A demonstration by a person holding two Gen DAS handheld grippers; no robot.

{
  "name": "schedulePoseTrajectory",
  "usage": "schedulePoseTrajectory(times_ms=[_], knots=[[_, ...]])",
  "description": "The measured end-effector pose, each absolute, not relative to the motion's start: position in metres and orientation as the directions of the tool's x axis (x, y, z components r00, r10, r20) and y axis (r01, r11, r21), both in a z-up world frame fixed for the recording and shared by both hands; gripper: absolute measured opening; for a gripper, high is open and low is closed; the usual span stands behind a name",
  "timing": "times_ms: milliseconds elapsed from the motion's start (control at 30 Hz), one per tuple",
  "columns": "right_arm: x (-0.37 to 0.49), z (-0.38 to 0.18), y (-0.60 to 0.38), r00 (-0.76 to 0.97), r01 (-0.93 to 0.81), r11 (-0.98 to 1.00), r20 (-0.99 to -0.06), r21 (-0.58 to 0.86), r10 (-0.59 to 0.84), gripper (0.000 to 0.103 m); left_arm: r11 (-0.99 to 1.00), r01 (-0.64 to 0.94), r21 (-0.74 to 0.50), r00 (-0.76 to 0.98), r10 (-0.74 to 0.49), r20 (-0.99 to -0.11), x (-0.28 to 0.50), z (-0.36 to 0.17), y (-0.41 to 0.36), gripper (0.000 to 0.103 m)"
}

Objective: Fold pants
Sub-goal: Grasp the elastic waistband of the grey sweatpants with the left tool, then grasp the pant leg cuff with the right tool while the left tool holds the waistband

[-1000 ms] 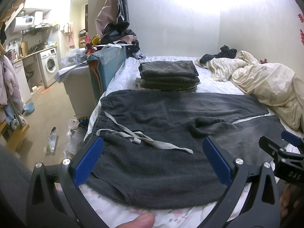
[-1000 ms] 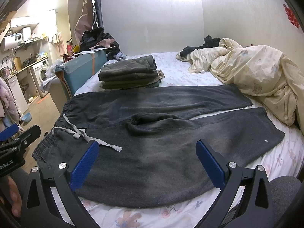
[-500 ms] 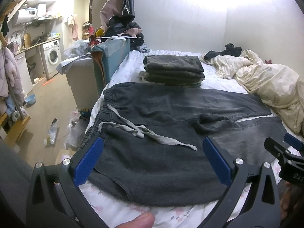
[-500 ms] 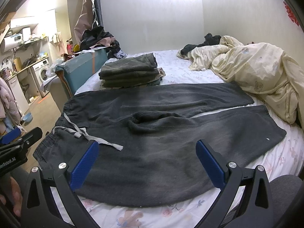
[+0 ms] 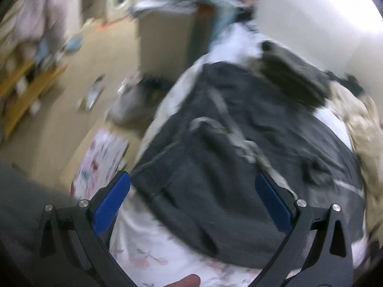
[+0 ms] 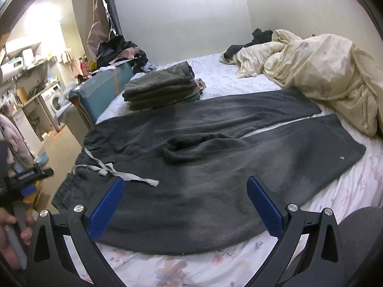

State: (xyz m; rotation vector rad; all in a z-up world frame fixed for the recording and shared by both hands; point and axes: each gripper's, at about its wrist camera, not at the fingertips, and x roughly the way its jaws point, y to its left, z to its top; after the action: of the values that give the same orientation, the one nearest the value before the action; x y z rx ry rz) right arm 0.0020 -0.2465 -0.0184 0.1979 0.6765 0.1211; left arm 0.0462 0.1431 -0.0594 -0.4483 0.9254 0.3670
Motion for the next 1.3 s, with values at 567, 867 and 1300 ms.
schedulePoseTrajectory(times_ms=[567,867,1300], knots=[[0.020,-0.029,-0.265,0.727,0.018,0.951,-0.657,0.308,0.199,0.103,0.650,-0.723,-0.234,0.418,0.142,-0.897,0.033,-0.122,0.202,0.098],[0.023,-0.038,-0.269,0.702,0.032,0.958,-0.688,0.285,0.182,0.103,0.722,-0.656,-0.218,0.411,0.100,-0.906,0.068,-0.158,0.168,0.046],[0.030,-0.062,-0.278,0.591,0.016,0.868,-0.705,0.497,0.393,0.103,0.855,-0.496,-0.150,0.508,0.146,-0.849,0.081,-0.068,0.138,0.015]])
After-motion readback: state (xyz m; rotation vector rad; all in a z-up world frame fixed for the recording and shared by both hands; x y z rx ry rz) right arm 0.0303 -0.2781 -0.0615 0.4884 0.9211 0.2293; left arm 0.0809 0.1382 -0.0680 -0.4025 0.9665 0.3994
